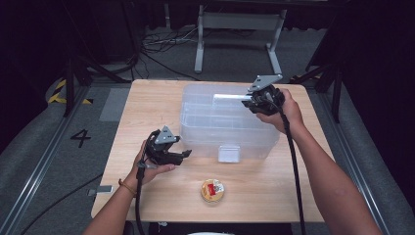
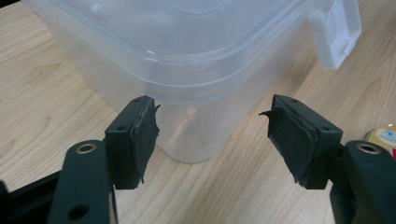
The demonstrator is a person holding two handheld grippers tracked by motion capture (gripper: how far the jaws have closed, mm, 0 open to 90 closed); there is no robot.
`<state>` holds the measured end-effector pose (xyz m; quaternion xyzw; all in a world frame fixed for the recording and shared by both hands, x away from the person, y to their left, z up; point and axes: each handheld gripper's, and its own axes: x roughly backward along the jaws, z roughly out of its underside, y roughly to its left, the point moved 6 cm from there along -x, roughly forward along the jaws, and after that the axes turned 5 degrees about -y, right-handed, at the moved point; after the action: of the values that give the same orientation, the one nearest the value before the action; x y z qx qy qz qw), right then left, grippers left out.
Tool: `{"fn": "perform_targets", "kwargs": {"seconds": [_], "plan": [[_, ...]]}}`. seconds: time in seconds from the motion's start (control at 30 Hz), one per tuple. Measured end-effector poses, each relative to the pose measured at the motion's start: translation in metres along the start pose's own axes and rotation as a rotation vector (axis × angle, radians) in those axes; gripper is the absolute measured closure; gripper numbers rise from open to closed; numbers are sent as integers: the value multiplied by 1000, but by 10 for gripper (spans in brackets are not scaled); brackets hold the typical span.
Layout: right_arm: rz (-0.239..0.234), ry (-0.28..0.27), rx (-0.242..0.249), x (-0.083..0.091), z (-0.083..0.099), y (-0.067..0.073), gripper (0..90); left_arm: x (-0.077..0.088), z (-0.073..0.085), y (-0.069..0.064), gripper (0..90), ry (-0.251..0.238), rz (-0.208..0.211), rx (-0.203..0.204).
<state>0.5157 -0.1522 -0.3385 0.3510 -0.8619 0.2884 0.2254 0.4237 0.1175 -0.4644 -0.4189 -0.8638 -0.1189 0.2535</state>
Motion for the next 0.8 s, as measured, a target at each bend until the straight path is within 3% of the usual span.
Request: {"fn": "perform_targets", "kwargs": {"seconds": [0.17,0.23,0.37,0.47,0.57,0.63,0.8], "plan": [[-30,3,-36,0,-1,-4,718,6,-1,-7,332,34,-23,-20],[-48,2,-75,0,-2,-7,717,11,-3,-10,341,12,-22,-25],[-48,11,-86,2,-7,-12,717,23,-11,-12,346,-9,-35,-51],[-44,18,-104,4,-11,-17,716,28,-18,-12,375,-32,-44,-47],[-46,23,-123,8,-15,-21,715,29,-22,-11,447,-46,-36,-35],[-44,25,-121,9,-16,-23,712,29,-26,-9,489,-60,-49,-27],[-23,43,-110,9,-22,-28,705,28,-35,-7,625,-92,-27,-30]]}}
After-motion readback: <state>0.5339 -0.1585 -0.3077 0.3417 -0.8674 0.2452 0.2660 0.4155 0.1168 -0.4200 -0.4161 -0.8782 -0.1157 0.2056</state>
